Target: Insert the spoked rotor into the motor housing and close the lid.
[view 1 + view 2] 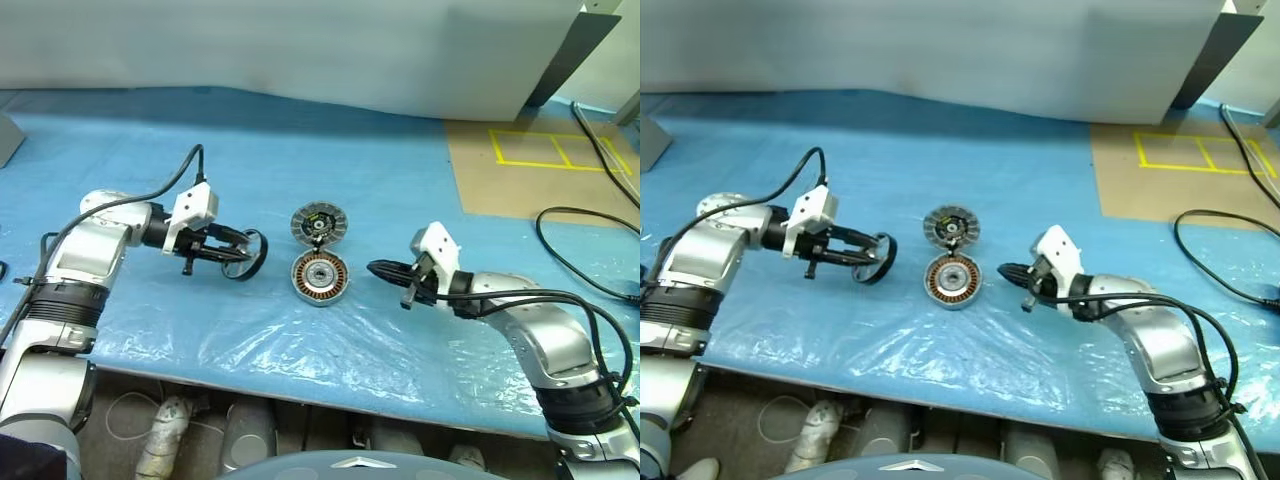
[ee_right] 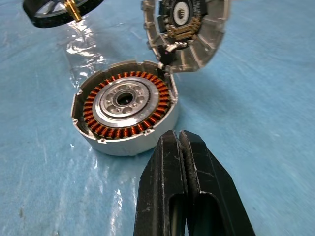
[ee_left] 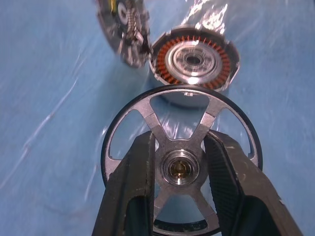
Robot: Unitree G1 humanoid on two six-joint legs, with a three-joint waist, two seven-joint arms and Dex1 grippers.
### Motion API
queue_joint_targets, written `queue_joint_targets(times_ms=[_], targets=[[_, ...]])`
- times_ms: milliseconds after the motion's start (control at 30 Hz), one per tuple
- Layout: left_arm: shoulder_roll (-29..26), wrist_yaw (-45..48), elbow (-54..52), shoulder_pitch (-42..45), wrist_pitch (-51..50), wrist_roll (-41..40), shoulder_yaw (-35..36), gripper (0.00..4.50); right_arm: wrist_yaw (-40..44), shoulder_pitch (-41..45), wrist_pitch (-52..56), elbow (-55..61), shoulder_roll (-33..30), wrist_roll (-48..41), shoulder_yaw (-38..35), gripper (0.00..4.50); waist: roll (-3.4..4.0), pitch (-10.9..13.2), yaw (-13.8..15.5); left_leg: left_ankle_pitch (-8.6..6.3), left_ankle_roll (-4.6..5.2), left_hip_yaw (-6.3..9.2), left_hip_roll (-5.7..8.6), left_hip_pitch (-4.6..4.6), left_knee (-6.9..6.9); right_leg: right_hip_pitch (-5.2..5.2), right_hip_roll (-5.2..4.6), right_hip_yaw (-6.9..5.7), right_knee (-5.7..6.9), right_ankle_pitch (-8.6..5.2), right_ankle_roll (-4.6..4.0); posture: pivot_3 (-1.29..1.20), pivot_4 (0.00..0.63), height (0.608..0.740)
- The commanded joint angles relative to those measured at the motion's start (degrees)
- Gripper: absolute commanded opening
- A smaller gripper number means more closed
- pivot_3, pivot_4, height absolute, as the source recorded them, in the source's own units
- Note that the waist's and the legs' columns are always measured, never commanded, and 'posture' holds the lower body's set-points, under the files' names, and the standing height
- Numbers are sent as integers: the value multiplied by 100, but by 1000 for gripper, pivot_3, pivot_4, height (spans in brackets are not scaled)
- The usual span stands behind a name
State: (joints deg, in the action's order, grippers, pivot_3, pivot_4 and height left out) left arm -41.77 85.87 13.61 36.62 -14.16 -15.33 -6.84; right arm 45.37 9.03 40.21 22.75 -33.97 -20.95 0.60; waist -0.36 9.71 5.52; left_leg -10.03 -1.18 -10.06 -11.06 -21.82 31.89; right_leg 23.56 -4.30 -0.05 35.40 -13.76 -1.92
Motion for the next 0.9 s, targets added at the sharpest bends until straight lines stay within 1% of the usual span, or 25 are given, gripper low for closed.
queue_joint_targets(times_ms=[33, 167, 533, 733, 900], targets=[[235, -169, -546, 72, -336, -308, 16, 1119, -192, -195, 43, 244, -62, -115, -262, 0, 0, 0, 0, 0, 0, 0, 0, 0, 0, 0, 0, 0, -1, 0, 0, 0, 150, 740], [593, -266, -608, 155, -432, -354, -120, 1119, -374, -381, -2, 316, -72, -19, -184, 0, 0, 0, -14, 0, 0, 0, -1, 1, 4, -1, 1, 2, -1, 0, 0, 0, 150, 740], [1328, -557, 154, 388, 84, -4, -482, 1119, -759, -570, -27, 429, -99, -2, -254, 0, 0, 0, -3, 0, 1, 4, 6, -5, 7, -1, 1, 2, -5, 1, 2, 0, 150, 740], [1446, -523, 346, 413, 343, 162, -608, 1119, -872, -666, -70, 468, -92, 32, -211, 0, 0, 0, -1, 0, 1, 6, 6, -6, 10, -2, 1, -1, -5, 1, 2, 0, 150, 740], [1327, -286, 370, 357, 405, 269, -773, 1119, -927, -717, -96, 482, -97, 84, -185, 0, 0, 0, -4, 0, 1, 7, 5, -7, 11, -2, 1, -1, -6, 1, 3, 0, 150, 740]])
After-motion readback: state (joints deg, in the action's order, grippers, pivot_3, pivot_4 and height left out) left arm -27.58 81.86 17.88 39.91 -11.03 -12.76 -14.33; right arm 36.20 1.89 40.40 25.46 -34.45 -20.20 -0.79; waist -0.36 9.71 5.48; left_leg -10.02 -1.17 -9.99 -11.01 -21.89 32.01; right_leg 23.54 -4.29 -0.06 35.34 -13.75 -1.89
